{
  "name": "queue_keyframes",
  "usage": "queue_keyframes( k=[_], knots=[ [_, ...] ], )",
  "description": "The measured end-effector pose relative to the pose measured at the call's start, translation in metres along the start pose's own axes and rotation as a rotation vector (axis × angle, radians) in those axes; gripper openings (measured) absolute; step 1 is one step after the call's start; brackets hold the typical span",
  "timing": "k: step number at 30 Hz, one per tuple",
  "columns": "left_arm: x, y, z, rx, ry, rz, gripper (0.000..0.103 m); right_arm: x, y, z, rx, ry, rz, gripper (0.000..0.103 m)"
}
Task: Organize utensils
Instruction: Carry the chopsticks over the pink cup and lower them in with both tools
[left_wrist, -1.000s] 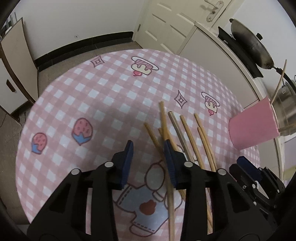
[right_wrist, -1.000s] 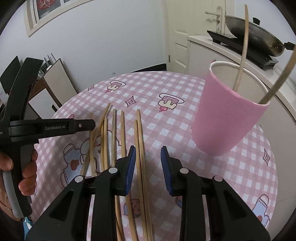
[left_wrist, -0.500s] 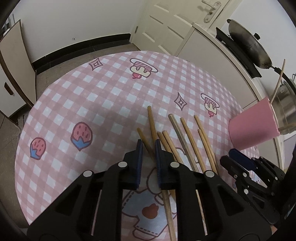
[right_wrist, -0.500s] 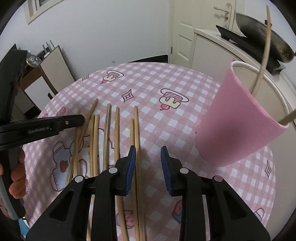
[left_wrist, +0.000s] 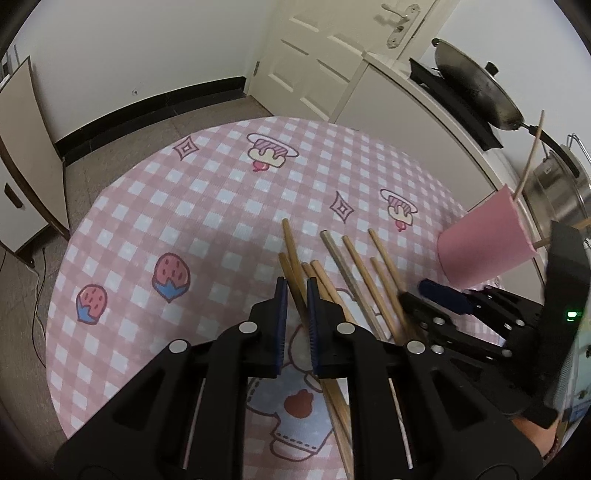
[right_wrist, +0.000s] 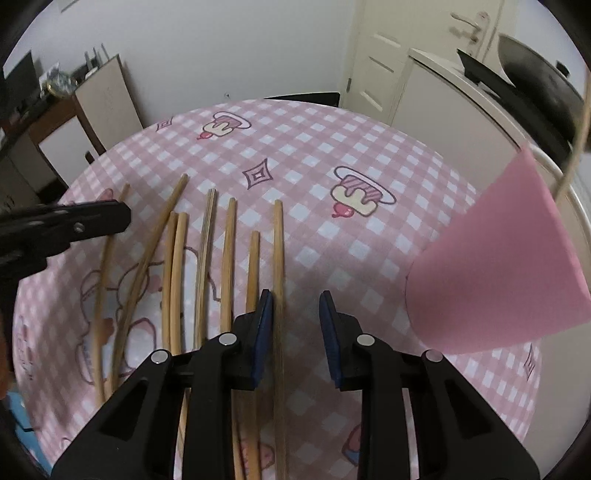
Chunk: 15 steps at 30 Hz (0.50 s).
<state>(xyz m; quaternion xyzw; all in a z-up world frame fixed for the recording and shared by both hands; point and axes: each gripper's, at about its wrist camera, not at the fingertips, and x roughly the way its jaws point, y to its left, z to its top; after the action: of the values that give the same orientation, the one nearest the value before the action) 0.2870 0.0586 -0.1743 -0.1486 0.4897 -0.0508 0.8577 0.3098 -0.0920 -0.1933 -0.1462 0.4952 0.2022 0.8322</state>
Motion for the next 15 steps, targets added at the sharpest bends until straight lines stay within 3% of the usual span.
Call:
queue_keyframes(
  k=[1,2,6,15],
  knots=[
    [-0.002,-0.002,0.0,0.007,-0.003,-0.003,0.01,0.001,0.0,0.002,0.005,0.004,0.005,0.015],
    [-0.004,-0.004,0.0,0.011,-0.005,-0.006,0.01,0.001,0.001,0.003,0.004,0.006,0.005,0.005],
    [-0.014,-0.012,-0.001,0.025,-0.015,-0.027,0.009,-0.003,0.006,0.005,-0.013,-0.008,-0.003,0.005],
    [-0.07,-0.043,-0.006,0.09,-0.1,-0.096,0.007,-0.083,-0.004,-0.002,0.061,-0.197,0.055,0.004]
  ],
)
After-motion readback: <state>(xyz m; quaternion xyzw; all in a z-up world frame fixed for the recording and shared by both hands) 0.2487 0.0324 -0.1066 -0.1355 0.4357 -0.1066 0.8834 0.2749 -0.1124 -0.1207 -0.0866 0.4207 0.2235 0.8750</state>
